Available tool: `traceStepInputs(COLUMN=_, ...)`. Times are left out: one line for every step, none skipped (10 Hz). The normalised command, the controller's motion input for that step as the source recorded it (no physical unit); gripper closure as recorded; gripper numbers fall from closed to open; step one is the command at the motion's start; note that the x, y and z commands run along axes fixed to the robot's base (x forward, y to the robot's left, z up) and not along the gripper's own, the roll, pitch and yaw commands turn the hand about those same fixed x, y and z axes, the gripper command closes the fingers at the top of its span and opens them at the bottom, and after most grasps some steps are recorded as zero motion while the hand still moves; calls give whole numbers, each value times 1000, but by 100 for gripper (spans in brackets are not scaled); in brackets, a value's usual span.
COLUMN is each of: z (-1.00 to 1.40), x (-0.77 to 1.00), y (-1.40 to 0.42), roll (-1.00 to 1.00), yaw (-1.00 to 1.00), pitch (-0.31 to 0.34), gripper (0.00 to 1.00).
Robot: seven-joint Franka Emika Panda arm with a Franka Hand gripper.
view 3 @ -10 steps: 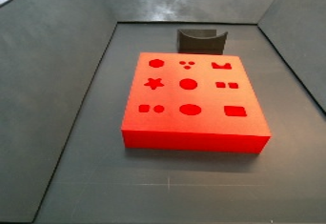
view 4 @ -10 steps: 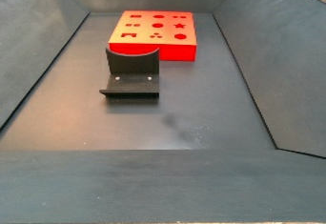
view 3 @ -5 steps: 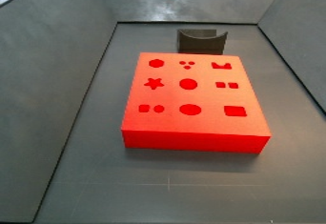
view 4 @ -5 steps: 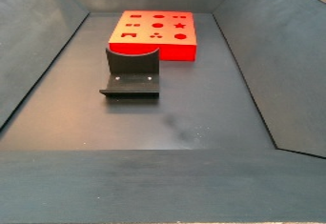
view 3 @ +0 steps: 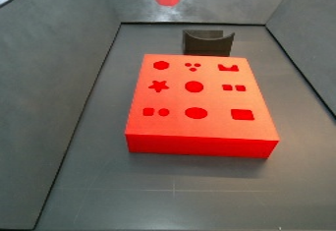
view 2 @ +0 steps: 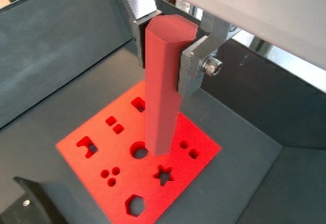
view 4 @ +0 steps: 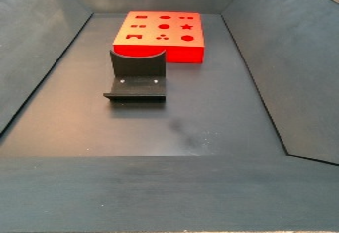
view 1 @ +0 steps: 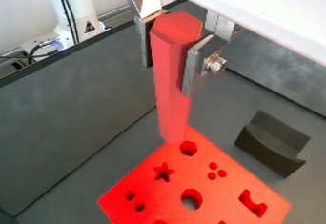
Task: Pick up the hexagon object. Move up. Place the hexagon object on the fixture. Regrasp the hexagon object. Move to above the board. Insert the hexagon object.
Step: Insert the hexagon object.
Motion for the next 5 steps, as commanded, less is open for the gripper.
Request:
traceStepInputs(z=0, x=0, y=-23, roll=16, yaw=0, pitch=0, gripper=100)
traceStepInputs(z=0, x=0, y=43, roll=-14, yaw=0, pitch=0, gripper=100)
traceStepInputs(z=-69, x=0, y=26, roll=0, yaw=-26, pitch=0, gripper=100)
traceStepInputs(z=-174, x=-217, y=120, roll=-97, yaw=-603, pitch=-226, gripper=100)
traceStepInputs(z=-257, x=-23, y=103, roll=-173, yaw=-591, pitch=-363, gripper=100)
